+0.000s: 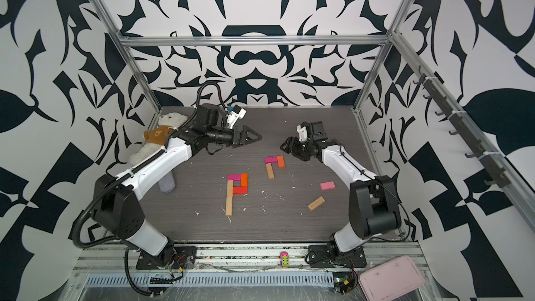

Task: Assemble the letter p with building blocks
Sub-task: Adjust the building block at the center of the board.

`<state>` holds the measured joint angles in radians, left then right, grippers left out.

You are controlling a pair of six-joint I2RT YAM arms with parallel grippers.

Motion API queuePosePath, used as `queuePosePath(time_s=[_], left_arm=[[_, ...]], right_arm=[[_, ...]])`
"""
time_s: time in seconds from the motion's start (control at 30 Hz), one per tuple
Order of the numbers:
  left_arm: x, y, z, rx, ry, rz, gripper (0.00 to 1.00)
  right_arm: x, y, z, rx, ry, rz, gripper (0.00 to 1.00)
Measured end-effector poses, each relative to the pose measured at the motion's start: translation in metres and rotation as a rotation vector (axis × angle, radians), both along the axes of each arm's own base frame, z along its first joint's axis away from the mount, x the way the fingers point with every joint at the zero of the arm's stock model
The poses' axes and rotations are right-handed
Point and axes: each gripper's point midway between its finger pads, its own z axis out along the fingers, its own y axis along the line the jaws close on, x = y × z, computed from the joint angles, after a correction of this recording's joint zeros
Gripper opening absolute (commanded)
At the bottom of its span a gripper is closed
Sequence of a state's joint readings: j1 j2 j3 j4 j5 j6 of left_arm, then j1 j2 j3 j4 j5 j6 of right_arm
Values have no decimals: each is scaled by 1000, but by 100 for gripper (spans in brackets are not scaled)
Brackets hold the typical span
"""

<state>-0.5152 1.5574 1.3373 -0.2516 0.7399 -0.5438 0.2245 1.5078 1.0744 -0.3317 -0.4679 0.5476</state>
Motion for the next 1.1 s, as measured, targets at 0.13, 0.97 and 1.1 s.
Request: queuePosePath(time_s=[0.13, 0.97, 1.1], left_arm=[[-24, 22, 14, 11, -96, 34, 99], [-72, 91, -25, 166, -363, 180, 99], [-71, 90, -31, 183, -342, 174, 99]], right_arm=[[-29, 7, 4, -37, -7, 36, 29], [-91, 49, -136, -208, 278, 66, 0], [-81, 54, -136, -197, 257, 58, 0]])
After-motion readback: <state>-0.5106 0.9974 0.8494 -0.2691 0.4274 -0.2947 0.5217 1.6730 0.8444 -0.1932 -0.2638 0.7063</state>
